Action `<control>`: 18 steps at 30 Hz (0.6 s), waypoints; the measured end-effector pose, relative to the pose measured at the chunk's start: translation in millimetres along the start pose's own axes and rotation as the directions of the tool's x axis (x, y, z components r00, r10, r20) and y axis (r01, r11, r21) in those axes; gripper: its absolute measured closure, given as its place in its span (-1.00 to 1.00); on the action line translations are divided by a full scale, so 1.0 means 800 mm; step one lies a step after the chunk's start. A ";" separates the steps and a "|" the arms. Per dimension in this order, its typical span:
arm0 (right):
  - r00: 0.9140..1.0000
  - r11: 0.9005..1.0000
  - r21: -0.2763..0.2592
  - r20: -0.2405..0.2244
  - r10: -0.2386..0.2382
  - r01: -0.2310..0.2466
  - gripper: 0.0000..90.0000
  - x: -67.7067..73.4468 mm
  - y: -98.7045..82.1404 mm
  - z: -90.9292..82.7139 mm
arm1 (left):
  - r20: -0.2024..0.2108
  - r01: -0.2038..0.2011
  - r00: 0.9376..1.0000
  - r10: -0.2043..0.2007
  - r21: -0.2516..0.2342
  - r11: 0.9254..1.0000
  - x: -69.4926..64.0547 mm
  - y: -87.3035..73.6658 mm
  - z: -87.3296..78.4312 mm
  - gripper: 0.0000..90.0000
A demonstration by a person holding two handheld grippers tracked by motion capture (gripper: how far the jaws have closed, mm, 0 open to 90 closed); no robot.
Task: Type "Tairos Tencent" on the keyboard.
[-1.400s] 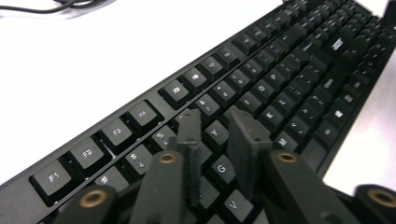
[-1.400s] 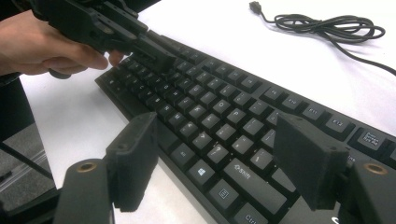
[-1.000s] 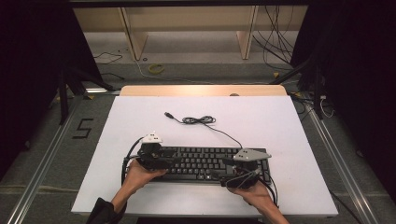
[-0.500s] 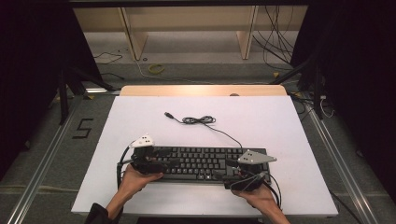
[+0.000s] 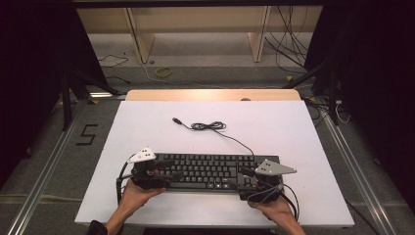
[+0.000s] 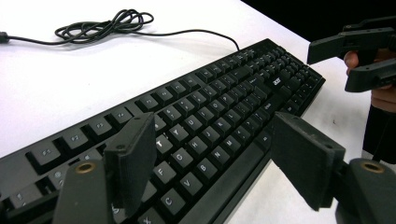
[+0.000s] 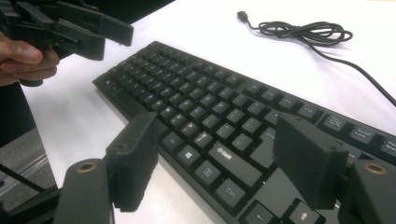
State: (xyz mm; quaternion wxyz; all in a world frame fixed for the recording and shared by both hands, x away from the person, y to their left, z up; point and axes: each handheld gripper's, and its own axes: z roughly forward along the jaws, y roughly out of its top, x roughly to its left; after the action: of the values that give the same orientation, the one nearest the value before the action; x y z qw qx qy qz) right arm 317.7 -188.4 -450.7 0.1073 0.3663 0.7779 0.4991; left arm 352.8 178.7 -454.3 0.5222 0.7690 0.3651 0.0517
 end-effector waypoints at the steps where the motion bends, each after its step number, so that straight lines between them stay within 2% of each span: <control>1: 1.000 1.000 -0.003 0.002 -0.001 0.001 -0.29 -0.001 -0.001 -0.001 | -0.001 0.000 1.000 0.000 0.000 1.000 0.000 -0.001 -0.001 -0.31; 18: 0.999 0.999 -0.034 0.035 -0.003 0.004 -0.29 -0.009 -0.015 -0.025 | -0.007 -0.003 1.000 0.003 -0.037 0.999 -0.004 -0.015 -0.019 -0.35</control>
State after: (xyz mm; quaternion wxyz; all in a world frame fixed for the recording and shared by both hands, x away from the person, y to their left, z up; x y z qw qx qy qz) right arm 306.5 -209.9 -452.5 0.1281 0.3719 0.7679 0.5056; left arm 337.0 190.7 -456.6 0.5348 0.7596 0.3649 0.0619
